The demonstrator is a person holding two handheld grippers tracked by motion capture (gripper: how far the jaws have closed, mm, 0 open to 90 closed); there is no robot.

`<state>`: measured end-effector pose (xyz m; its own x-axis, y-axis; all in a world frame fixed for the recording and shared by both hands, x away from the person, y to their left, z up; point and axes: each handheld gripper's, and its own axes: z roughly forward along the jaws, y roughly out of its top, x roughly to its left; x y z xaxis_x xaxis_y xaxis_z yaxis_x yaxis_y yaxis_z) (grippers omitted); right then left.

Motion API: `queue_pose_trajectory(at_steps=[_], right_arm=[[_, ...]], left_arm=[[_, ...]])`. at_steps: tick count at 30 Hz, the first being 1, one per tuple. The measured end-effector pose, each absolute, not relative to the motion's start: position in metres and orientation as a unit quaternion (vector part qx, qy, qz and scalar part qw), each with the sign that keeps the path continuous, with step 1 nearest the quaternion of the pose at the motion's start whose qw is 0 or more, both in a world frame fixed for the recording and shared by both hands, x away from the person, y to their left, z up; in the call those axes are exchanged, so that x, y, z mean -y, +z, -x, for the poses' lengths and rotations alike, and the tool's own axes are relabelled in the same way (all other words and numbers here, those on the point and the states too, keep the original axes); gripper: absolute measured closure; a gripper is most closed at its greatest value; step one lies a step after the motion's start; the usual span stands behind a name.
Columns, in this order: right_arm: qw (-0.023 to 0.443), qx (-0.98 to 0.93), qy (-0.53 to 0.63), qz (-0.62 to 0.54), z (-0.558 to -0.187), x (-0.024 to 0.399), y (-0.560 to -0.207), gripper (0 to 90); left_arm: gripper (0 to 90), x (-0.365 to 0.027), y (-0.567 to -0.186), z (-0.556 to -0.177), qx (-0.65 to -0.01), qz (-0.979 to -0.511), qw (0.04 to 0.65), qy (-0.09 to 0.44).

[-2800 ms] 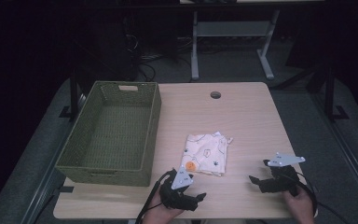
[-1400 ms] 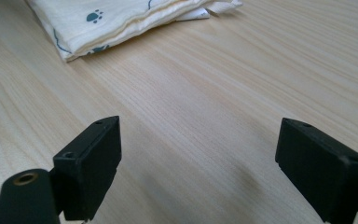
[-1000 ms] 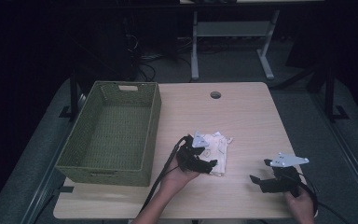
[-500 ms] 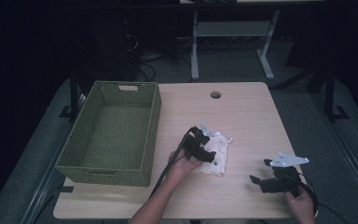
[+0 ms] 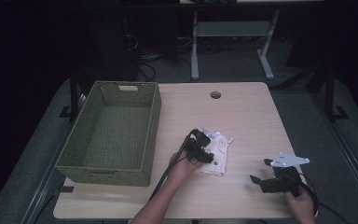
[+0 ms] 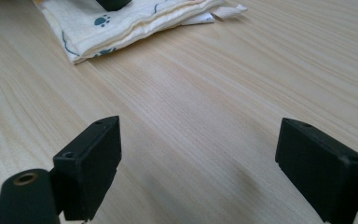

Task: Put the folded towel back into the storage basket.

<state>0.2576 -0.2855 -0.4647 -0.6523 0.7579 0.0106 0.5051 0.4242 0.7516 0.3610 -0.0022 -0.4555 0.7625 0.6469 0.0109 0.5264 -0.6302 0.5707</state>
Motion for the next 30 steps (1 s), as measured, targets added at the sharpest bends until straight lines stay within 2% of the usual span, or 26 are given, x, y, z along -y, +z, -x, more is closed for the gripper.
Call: queue_pose_trajectory(at_steps=[13,24,27,30], right_arm=[[0.172,-0.824,0.378,-0.386,-0.257,0.288,-0.464,13.8],[0.174,-0.820,0.376,-0.394,-0.258,0.291,-0.464,13.8],[0.173,-0.820,0.376,-0.396,-0.258,0.292,-0.465,13.9],[0.175,-0.818,0.378,-0.397,-0.258,0.293,-0.465,13.8]], left_arm=[[59.5,0.008,-0.454,-0.358,-0.337,-0.892,0.279,0.112],[64.7,0.010,-0.454,-0.357,-0.338,-0.890,0.282,0.115],[70.5,0.011,-0.454,-0.357,-0.329,-0.893,0.284,0.113],[72.6,0.012,-0.454,-0.357,-0.328,-0.894,0.285,0.113]])
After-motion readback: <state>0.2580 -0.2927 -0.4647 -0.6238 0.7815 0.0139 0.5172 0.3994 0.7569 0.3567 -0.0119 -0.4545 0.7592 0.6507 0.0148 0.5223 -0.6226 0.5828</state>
